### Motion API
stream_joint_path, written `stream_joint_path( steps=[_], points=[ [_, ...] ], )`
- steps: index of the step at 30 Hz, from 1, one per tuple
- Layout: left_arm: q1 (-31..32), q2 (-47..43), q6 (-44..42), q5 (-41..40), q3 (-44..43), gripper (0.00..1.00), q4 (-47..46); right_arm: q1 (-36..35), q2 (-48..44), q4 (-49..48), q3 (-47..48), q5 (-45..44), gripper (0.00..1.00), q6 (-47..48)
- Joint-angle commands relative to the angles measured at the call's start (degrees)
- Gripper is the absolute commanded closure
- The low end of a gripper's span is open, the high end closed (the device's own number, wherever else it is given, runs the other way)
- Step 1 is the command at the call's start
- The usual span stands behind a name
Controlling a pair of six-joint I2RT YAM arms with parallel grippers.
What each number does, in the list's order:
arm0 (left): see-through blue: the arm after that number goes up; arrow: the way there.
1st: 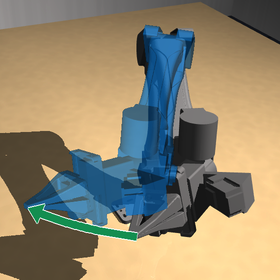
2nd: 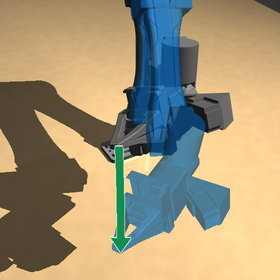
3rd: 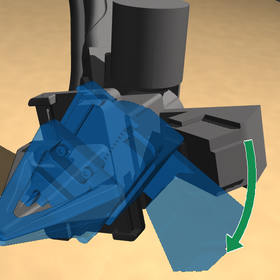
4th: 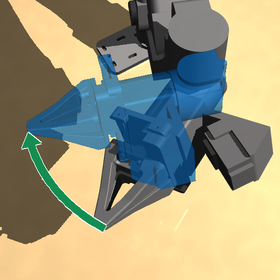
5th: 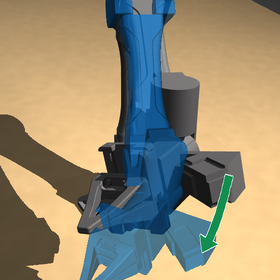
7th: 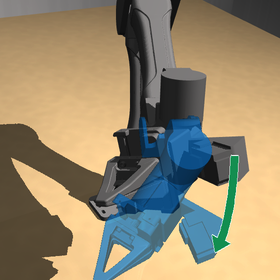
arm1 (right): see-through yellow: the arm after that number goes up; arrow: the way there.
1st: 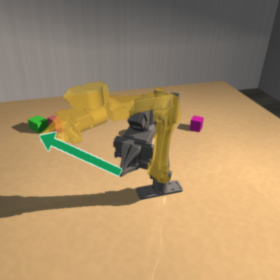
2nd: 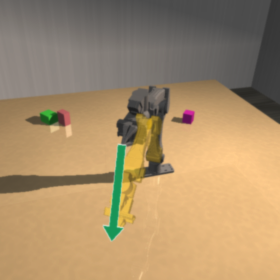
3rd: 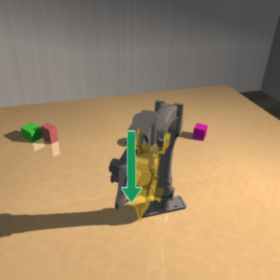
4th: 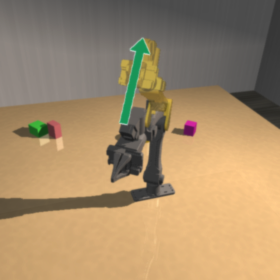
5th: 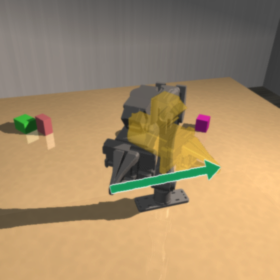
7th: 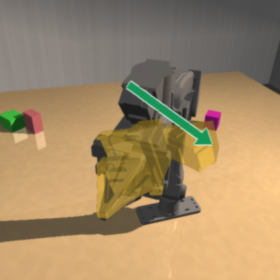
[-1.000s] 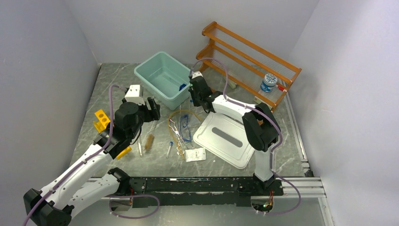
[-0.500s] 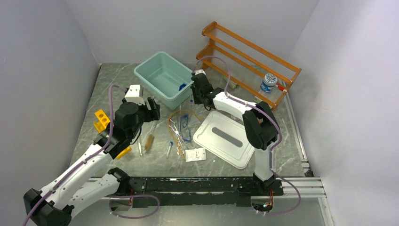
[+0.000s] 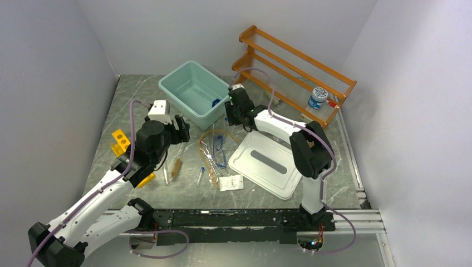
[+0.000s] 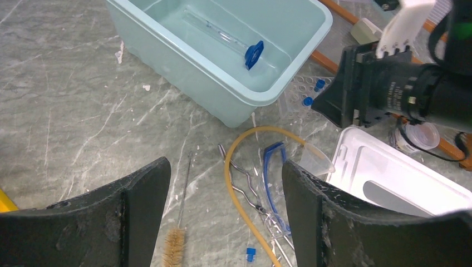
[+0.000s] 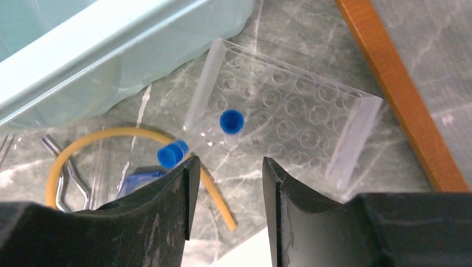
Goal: Organize the chemistry lab equipment
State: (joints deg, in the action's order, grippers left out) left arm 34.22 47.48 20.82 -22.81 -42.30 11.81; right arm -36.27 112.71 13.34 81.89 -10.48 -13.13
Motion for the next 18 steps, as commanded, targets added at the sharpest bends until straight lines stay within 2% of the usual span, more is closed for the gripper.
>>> stream_joint_path(
  steps=[1, 4, 10, 14, 18],
  points=[
    [-0.4, 0.2, 0.6, 0.8, -0.8, 0.22, -0.7, 0.2, -9.1, -0.4, -2.4, 0.2, 0.5, -0.5],
    [-0.4, 0.8, 1.9, 2.2, -1.4, 0.22, 1.0, 0.1, -14.7, 0.4, -5.2, -0.2, 0.46, -1.5],
    [-0.4, 4.1, 5.3, 10.5, -2.2, 0.2, 6.1, -3.1, -23.1, 1.6, -11.7, -0.1, 0.45, -5.0],
    [-0.4, 5.9, 8.7, 13.3, -1.7, 0.22, 12.1, -10.4, -24.5, 5.3, -13.0, -2.6, 0.47, -9.5],
    [0.1, 8.9, 10.9, 21.9, 1.7, 0.3, 15.5, -13.7, -24.8, 6.6, -15.6, -3.3, 0.53, -17.1]
  ],
)
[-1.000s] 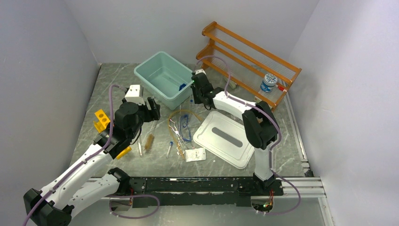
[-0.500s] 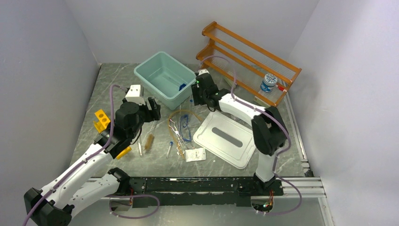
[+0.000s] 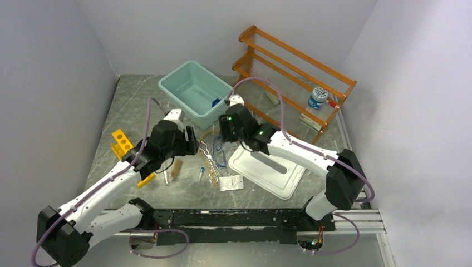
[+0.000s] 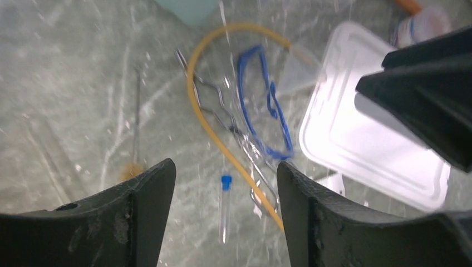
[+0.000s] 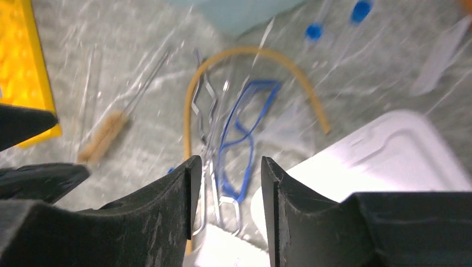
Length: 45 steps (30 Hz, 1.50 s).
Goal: Organize the chemistry lab equipment
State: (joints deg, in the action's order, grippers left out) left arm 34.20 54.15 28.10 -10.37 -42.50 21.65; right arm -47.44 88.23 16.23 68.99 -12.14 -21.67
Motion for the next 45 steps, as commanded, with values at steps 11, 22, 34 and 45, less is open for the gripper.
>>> stream_joint_path(
  steps=[11, 22, 34, 45],
  points=[
    [11.6, 15.9, 6.3, 8.3, 5.2, 0.35, 6.7, -2.2, -2.2, 1.5, -8.7, -3.7, 0.57, -20.0],
    [15.3, 27.0, 5.9, 4.4, 3.6, 0.66, 7.1, -0.6, -5.1, -1.0, -13.0, -2.4, 0.58, -20.9],
    [15.4, 17.1, 1.1, 1.6, -2.4, 0.95, 6.1, 1.3, -8.1, -11.7, -17.4, 15.3, 0.5, -14.4],
    [15.4, 8.3, -10.9, 3.9, -9.2, 0.95, 3.1, 5.2, -8.2, -16.0, -11.9, 28.8, 0.33, -20.2]
  ],
)
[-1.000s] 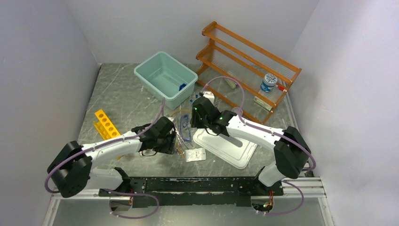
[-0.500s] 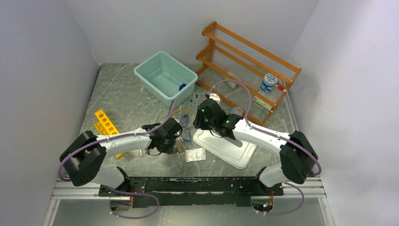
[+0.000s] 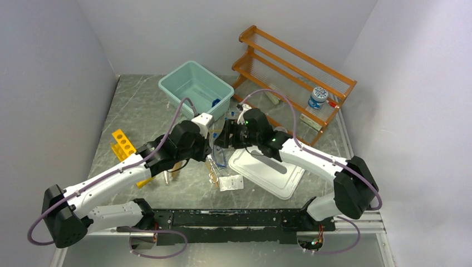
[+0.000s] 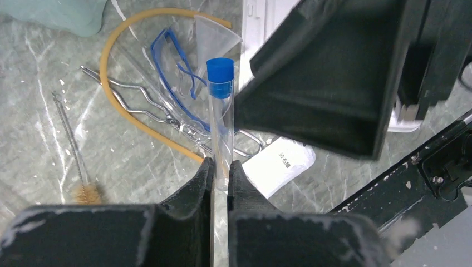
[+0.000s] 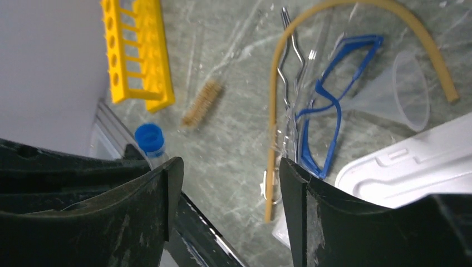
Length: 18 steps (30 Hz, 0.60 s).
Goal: Organize the chemistry lab equipment
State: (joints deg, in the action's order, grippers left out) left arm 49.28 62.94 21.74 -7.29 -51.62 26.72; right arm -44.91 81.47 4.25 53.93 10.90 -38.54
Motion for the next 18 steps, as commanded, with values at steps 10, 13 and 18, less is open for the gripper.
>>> stream_joint_path(
  steps=[10, 13, 18],
  points=[
    [0.2, -1.3, -3.5, -4.8, -0.2, 0.95, -2.8, 5.7, -3.3, -7.6, 2.7, 10.8, 0.38, -3.5],
    [0.2, -0.9, -3.8, -4.4, -0.5, 0.95, -2.7, 5.6, -2.1, -8.4, 3.2, 13.7, 0.3, -3.4],
    [0.3, -1.4, -4.1, -3.1, -0.2, 0.95, -3.9, 5.6, 1.3, -6.6, 5.4, 14.5, 0.4, -2.2]
  ],
)
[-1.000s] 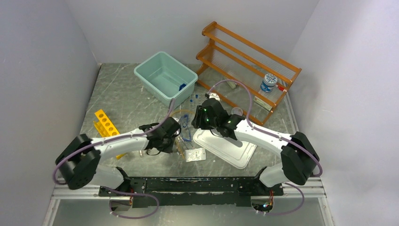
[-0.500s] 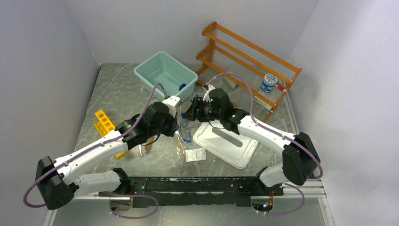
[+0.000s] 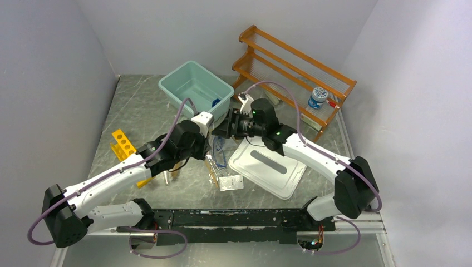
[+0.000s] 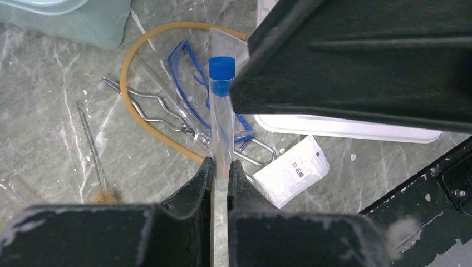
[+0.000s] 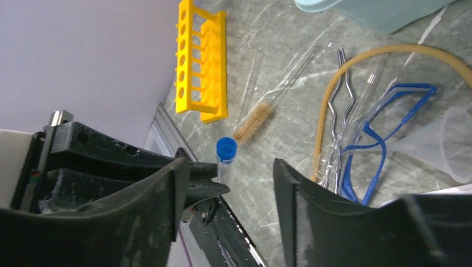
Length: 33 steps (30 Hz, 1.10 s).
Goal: Organize the chemistry lab equipment
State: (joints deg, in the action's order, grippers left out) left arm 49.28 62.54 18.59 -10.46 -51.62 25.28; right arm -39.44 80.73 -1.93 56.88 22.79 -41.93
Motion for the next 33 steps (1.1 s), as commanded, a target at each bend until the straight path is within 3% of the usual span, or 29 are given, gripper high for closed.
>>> stream_joint_path(
  steps=[1, 10, 18, 19, 23, 24, 28, 33],
  points=[
    [0.3, -1.0, -1.0, 0.2, -0.1, 0.95, -2.5, 0.1, 2.4, -0.5, 2.6, 2.5, 0.44, 1.2],
    [0.3, -0.3, -1.4, 0.9, 0.1, 0.95, -2.7, 0.2, 5.0, -1.4, 4.6, 3.8, 0.56, 1.1],
    [0.3, -0.3, -0.5, -0.5, 0.2, 0.95, -2.6, 0.3, 6.0, 0.3, 6.5, 5.3, 0.81, 1.4],
    [0.3, -0.2, 0.0, -1.1, 0.1, 0.9, -2.3, 0.5, 5.8, 0.8, 6.6, 4.3, 0.83, 2.0],
    [0.3, -0.2, 2.7, -4.6, -0.1, 0.33, -1.9, 1.9, 4.0, 4.1, 7.1, -3.7, 0.85, 6.9],
    [0.2, -0.2, 3.3, -5.5, -0.3, 0.29, -1.9, 1.9, 3.7, 5.5, 7.7, -7.8, 0.86, 9.5],
    [-0.8, 1.4, 5.2, -7.1, -1.7, 0.26, -1.5, 2.1, 3.3, 5.0, 7.6, -26.2, 0.86, 20.9],
    [-4.9, 3.7, 6.2, -1.0, -3.4, 0.26, -3.7, 3.5, 7.9, -2.9, 5.8, -34.2, 0.86, 31.6]
  ],
)
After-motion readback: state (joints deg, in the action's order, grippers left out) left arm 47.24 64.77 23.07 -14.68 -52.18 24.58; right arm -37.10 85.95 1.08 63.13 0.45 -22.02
